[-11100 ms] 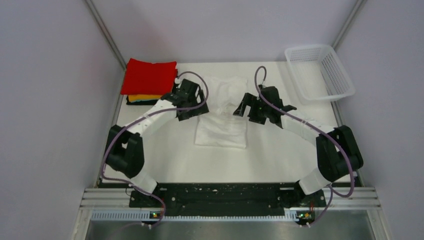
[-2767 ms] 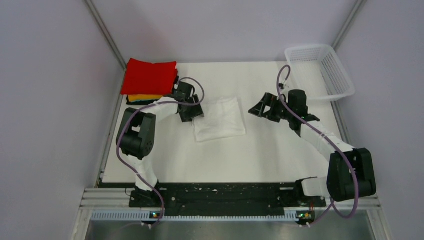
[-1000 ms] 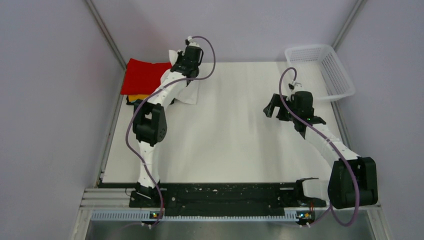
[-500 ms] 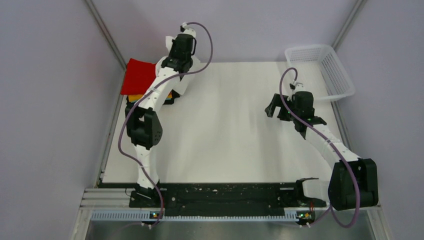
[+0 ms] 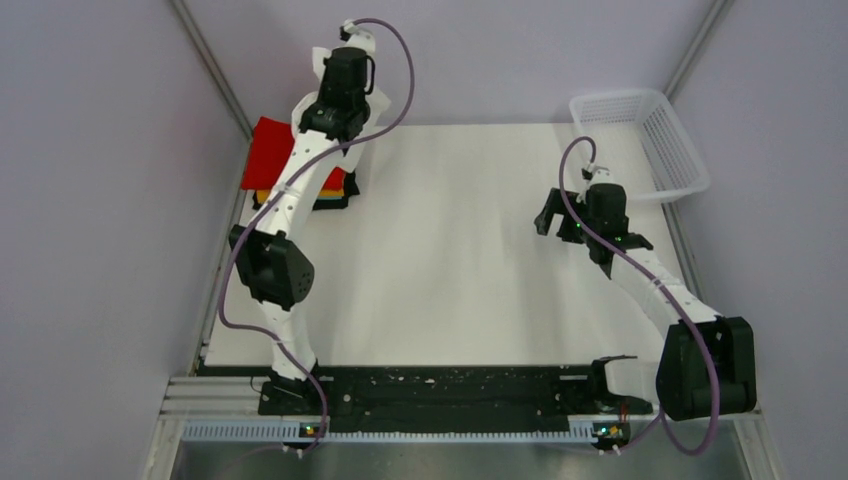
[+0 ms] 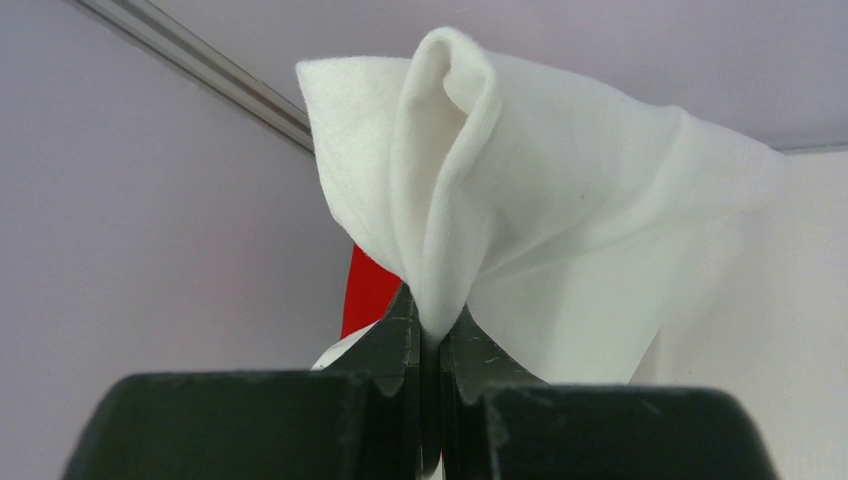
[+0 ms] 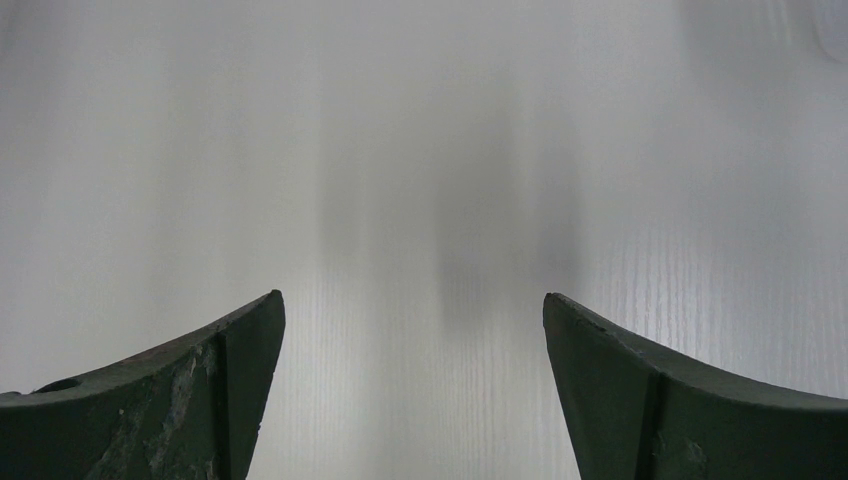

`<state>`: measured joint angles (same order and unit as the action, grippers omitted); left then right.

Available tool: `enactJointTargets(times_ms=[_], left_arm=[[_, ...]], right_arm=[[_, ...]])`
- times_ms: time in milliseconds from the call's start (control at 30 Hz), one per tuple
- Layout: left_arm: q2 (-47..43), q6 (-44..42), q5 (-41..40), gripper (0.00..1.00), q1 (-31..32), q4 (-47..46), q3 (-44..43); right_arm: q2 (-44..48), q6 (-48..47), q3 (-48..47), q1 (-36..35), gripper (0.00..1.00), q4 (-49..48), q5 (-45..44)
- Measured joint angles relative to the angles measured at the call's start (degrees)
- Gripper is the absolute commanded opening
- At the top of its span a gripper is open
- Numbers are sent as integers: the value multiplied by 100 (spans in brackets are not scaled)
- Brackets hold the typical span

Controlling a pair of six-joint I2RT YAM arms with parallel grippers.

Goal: Fold and stack the t-shirts
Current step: Put the neatly folded tshirt into the corner of the board with the left arm

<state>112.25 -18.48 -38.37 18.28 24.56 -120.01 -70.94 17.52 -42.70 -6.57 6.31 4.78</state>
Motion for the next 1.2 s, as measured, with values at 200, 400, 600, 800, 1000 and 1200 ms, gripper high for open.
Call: enactJointTargets(times_ms=[200,400,600,800,1000,1200], left_arm=[[-103,61,46,0,-151,140,0],[-70,232,345,0,-533,369,2],[308,361,916,0,-1163,409,0],[848,407,1521,0,-1744,420,0],[1132,474,1930,0,-2192,350,17],[1296,487,2277,0,-2503,190,17]], right_arm=[[-37,0,0,0,99,63,-120],[-162,2,0,0,99,149,-302],[-271,2,0,0,99,197,-382],[-426,2,0,0,99,297,-544],[-542,0,-2,0,99,319,-662],[-551,2,-4,0,99,321,-767]])
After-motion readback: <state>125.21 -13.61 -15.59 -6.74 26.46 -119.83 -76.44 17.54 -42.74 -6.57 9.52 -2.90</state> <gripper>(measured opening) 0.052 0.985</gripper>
